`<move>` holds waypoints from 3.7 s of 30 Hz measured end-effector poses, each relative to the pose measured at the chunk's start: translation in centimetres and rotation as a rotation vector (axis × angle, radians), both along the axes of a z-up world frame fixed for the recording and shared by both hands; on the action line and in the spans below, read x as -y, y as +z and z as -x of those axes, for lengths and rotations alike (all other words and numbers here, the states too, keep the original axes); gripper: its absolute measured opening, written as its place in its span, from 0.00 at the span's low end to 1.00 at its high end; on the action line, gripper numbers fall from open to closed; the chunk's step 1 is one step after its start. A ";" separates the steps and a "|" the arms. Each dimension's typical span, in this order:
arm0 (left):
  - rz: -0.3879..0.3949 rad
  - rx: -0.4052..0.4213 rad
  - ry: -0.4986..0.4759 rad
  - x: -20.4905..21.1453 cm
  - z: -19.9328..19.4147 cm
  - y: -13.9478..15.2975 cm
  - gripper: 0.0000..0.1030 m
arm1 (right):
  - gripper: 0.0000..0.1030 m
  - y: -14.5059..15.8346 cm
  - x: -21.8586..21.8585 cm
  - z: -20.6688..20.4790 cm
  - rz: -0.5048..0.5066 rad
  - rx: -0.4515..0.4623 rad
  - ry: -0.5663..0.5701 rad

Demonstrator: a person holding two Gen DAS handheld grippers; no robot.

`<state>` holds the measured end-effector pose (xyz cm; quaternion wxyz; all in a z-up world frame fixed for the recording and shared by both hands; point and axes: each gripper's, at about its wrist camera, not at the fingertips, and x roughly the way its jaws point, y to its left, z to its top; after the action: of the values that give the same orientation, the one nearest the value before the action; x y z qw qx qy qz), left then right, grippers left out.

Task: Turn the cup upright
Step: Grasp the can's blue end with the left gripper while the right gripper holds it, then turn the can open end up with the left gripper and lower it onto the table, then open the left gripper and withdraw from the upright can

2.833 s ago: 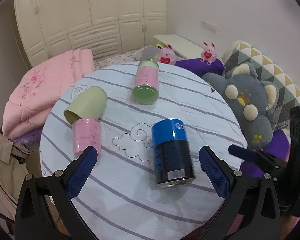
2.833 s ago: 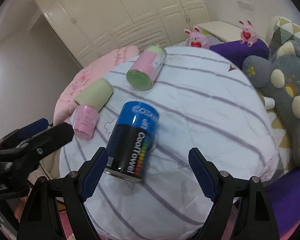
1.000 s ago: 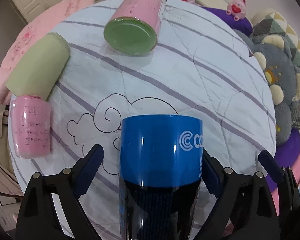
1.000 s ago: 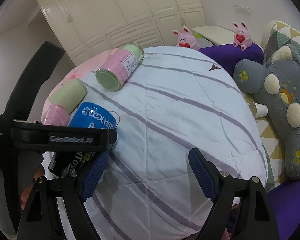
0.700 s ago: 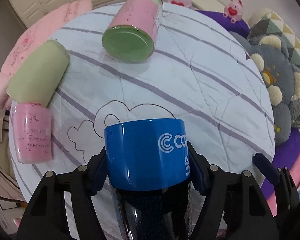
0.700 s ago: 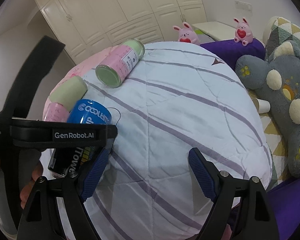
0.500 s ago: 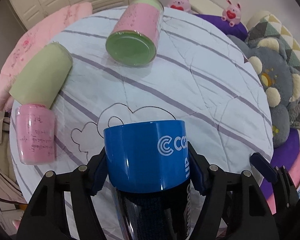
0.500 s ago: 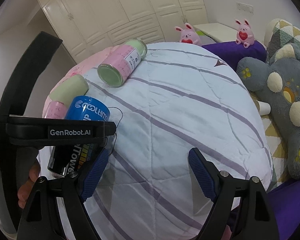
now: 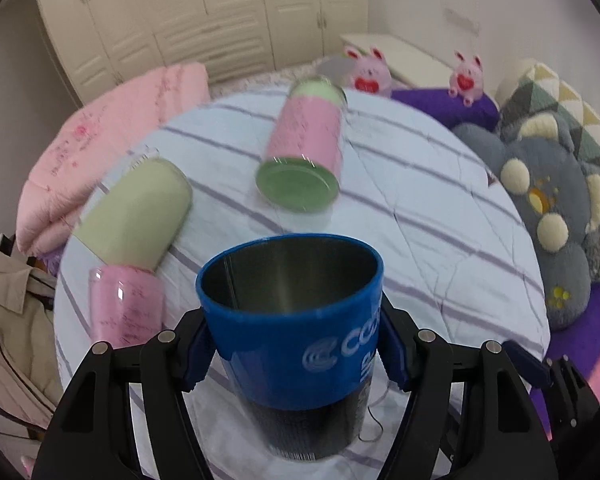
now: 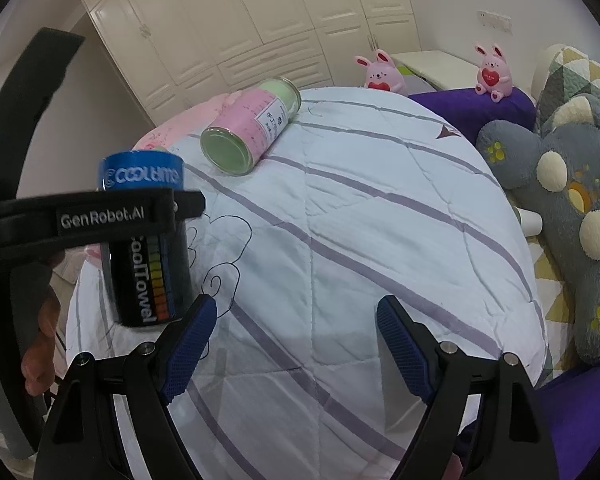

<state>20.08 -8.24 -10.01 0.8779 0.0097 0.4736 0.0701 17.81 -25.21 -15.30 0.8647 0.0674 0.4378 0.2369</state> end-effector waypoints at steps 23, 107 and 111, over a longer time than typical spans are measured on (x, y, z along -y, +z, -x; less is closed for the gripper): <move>0.024 0.117 0.016 -1.3 1.9 0.2 0.68 | 0.82 0.7 -1.6 0.5 0.065 0.081 0.008; 0.004 0.519 0.056 -2.6 21.6 5.3 1.00 | 0.82 8.2 -0.3 12.9 -0.019 0.565 -0.029; -0.003 0.531 0.055 -2.4 21.6 5.5 1.00 | 0.82 8.3 -0.1 13.1 -0.030 0.580 -0.034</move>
<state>-1.55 -5.85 -4.54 0.9692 -0.0204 0.2266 0.0946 4.69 -25.08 -6.96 0.9566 0.0167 0.1675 0.2380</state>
